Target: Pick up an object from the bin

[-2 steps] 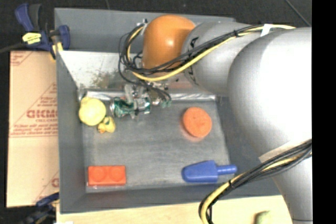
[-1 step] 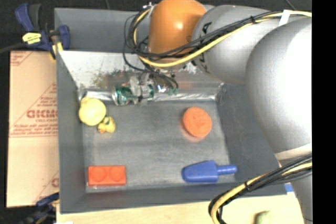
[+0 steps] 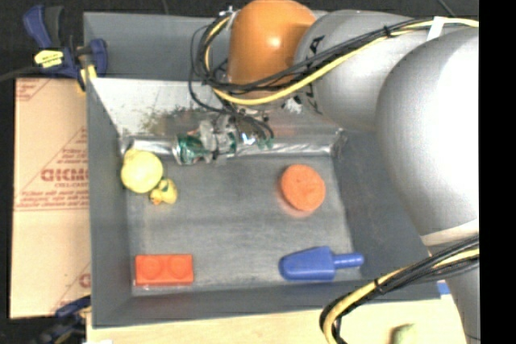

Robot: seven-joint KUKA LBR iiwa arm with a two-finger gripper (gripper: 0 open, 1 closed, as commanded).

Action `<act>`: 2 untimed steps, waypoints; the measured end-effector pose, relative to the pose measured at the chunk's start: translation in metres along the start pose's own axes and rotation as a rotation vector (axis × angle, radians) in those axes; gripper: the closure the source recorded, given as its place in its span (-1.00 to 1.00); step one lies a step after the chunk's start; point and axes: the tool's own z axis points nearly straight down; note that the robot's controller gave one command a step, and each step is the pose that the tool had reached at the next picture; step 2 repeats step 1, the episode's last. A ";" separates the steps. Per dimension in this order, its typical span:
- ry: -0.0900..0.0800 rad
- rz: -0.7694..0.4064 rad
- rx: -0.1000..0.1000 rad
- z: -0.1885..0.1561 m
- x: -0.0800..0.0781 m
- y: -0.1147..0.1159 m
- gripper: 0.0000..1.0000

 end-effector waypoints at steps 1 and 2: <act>-0.019 0.003 0.003 -0.117 -0.011 -0.002 1.00; -0.019 0.003 0.003 -0.117 -0.011 -0.002 1.00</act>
Offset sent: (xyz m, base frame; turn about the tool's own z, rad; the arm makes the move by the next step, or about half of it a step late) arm -0.0014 -0.0002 0.0638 0.0001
